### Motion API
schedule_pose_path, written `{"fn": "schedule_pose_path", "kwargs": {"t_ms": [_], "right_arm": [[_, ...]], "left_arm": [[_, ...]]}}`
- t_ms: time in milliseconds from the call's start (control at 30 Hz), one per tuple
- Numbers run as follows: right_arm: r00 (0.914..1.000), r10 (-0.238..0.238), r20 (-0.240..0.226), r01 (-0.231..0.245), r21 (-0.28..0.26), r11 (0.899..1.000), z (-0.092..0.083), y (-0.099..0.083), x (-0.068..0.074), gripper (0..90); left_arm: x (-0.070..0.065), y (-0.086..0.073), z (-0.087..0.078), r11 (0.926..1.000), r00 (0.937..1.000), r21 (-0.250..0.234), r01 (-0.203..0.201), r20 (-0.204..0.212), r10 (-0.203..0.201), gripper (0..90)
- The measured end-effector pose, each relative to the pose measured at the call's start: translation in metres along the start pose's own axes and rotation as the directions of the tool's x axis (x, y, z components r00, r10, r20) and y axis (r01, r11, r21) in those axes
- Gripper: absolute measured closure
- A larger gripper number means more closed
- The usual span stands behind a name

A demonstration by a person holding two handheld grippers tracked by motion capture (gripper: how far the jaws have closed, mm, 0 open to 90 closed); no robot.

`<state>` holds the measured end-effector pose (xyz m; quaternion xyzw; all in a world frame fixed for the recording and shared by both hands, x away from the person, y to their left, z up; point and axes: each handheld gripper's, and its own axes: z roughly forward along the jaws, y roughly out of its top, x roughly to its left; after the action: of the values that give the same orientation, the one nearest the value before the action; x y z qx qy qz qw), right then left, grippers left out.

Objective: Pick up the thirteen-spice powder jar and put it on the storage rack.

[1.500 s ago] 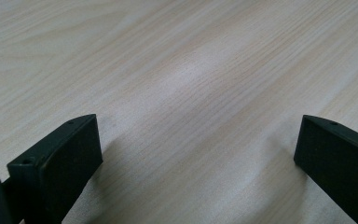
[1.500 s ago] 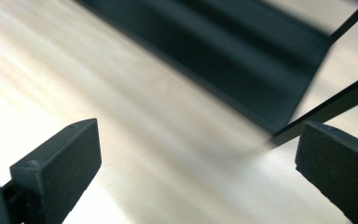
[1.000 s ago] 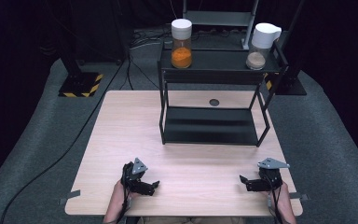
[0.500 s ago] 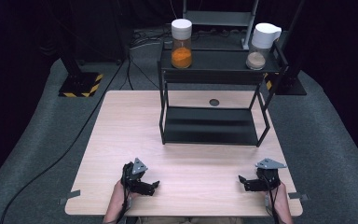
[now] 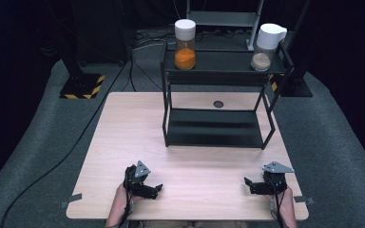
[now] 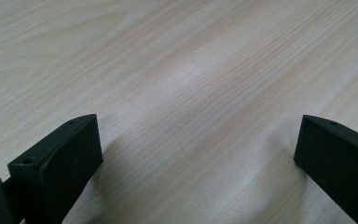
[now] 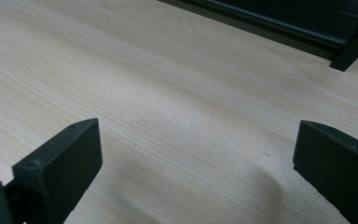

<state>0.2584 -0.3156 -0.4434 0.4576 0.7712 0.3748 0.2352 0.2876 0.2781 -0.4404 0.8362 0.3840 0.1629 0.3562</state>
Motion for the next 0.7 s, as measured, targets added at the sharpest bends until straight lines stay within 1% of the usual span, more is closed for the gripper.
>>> {"fn": "schedule_pose_path", "kwargs": {"t_ms": [700], "right_arm": [[0.9999,-0.007,0.012,0.007,-0.013,1.000,-0.0019,-0.0028,0.0030,0.6]], "left_arm": [[-0.0001,0.0000,0.0000,1.0000,1.0000,0.000,0.000,0.000,0.000,0.2]]}}
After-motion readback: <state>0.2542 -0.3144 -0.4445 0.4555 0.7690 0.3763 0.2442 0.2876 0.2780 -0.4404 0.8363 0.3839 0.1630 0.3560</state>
